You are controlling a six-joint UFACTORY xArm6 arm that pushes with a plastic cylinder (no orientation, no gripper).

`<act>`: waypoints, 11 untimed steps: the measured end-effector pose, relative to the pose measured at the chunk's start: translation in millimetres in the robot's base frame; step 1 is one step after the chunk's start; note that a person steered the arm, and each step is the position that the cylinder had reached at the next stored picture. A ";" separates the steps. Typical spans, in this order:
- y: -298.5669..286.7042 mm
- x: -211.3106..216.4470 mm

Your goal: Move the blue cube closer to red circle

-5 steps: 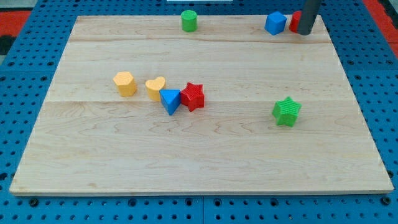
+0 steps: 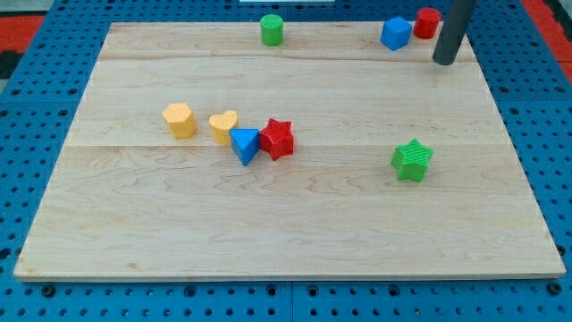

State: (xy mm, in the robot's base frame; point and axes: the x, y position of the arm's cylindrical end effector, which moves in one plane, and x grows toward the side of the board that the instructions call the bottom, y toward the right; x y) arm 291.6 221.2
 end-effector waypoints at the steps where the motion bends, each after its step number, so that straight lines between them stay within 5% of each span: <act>1: -28.3 -9.6; 3: -59.6 -44.9; 6: -118.3 -27.3; 11: -62.6 -54.2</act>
